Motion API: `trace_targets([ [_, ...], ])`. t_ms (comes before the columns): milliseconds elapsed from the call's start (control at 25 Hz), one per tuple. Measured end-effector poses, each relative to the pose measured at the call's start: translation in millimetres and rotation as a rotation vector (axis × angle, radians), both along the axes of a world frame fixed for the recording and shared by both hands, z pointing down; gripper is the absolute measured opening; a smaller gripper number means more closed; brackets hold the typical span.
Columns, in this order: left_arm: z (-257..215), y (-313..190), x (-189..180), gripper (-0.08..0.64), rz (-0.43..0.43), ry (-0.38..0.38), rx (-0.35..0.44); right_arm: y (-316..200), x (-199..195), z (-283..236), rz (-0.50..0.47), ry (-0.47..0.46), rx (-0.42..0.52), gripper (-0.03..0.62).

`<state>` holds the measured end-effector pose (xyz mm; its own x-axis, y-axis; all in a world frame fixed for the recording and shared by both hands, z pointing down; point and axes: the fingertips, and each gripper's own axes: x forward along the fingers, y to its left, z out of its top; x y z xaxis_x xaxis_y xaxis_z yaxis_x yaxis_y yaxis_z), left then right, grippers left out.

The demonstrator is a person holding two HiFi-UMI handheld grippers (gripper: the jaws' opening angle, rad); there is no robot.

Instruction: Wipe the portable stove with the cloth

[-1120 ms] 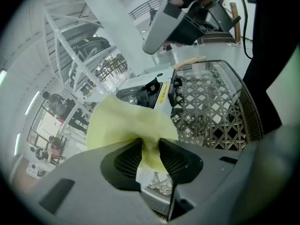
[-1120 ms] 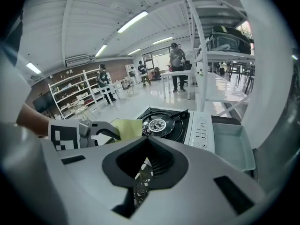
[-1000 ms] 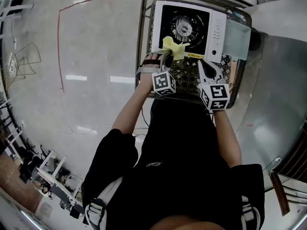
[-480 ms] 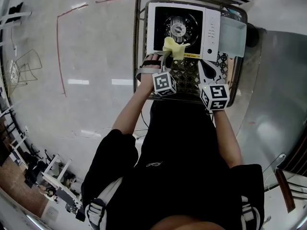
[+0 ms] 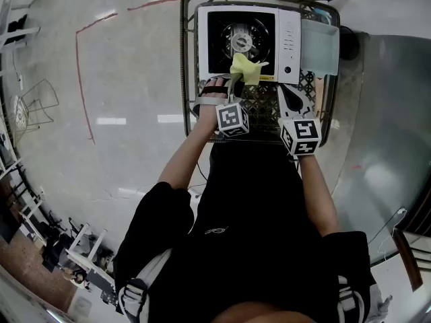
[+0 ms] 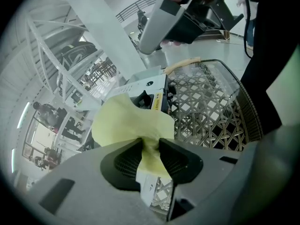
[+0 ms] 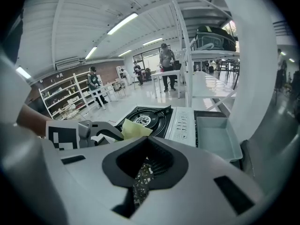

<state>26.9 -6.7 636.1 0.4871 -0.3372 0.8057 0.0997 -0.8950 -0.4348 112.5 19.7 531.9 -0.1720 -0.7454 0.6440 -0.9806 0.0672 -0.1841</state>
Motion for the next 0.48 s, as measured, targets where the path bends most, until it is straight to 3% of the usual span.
trace_targets([
  [480, -5, 13, 28, 0.130, 0.077, -0.005, -0.003, 15, 21, -2, 0.082, 0.006, -0.003, 0.006],
])
